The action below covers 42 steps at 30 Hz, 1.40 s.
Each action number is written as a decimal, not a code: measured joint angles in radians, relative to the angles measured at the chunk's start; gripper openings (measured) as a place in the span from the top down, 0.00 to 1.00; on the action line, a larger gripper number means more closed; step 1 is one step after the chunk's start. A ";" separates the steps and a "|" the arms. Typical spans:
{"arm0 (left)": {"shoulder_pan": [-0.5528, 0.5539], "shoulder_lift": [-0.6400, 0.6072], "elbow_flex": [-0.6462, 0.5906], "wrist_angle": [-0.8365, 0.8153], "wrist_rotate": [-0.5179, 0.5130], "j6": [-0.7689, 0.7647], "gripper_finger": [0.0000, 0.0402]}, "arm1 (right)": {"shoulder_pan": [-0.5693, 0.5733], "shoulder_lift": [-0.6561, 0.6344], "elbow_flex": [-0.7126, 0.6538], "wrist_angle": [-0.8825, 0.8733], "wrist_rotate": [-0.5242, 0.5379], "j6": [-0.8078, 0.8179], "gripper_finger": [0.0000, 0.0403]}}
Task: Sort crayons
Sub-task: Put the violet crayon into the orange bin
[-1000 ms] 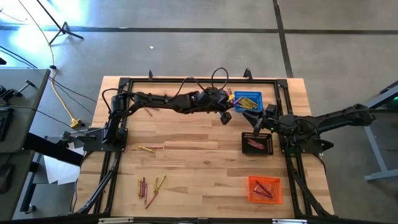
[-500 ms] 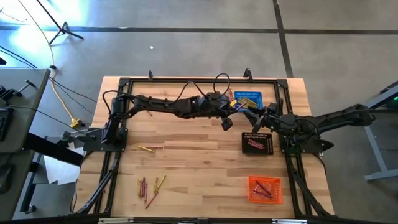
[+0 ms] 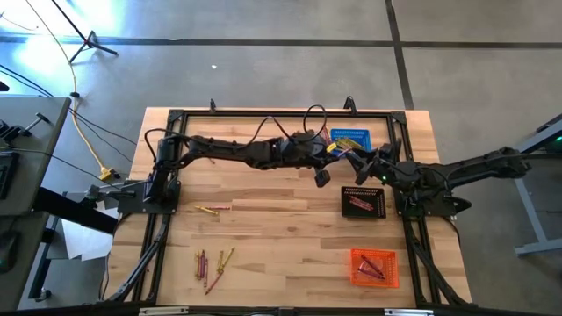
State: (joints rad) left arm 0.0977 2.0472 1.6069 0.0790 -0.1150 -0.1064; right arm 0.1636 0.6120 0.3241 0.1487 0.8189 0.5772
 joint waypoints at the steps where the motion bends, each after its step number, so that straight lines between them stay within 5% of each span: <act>1: -0.004 0.000 0.005 -0.001 0.000 0.010 1.00 | -0.005 0.004 0.000 0.003 -0.005 0.010 0.52; 12: -0.014 0.000 0.018 -0.003 0.000 0.015 1.00 | -0.036 0.105 -0.001 0.175 -0.045 -0.040 0.55; 17: -0.012 0.000 0.018 -0.002 0.000 0.015 1.00 | -0.035 0.138 -0.001 0.209 -0.049 -0.034 0.71; 21: -0.012 0.000 0.018 -0.002 -0.001 0.048 1.00 | -0.035 0.143 -0.001 0.221 -0.056 -0.040 0.93; 26: -0.012 0.000 0.018 0.004 -0.003 0.110 0.97 | -0.043 0.131 0.019 0.196 -0.103 -0.060 0.96; 30: -0.016 -0.003 0.022 0.010 -0.003 0.193 0.92 | -0.061 0.104 0.121 0.010 -0.153 -0.100 0.97; 38: -0.017 0.001 0.018 -0.081 0.001 0.197 0.79 | -0.092 0.104 0.429 -0.750 -0.151 0.070 0.98; 42: -0.012 0.001 0.018 -0.185 0.000 0.197 0.75 | -0.088 0.132 0.475 -0.975 -0.394 0.200 0.98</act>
State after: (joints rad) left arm 0.0852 2.0480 1.6253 -0.1057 -0.1146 0.0906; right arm 0.0751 0.7440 0.7987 -0.8267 0.4247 0.7769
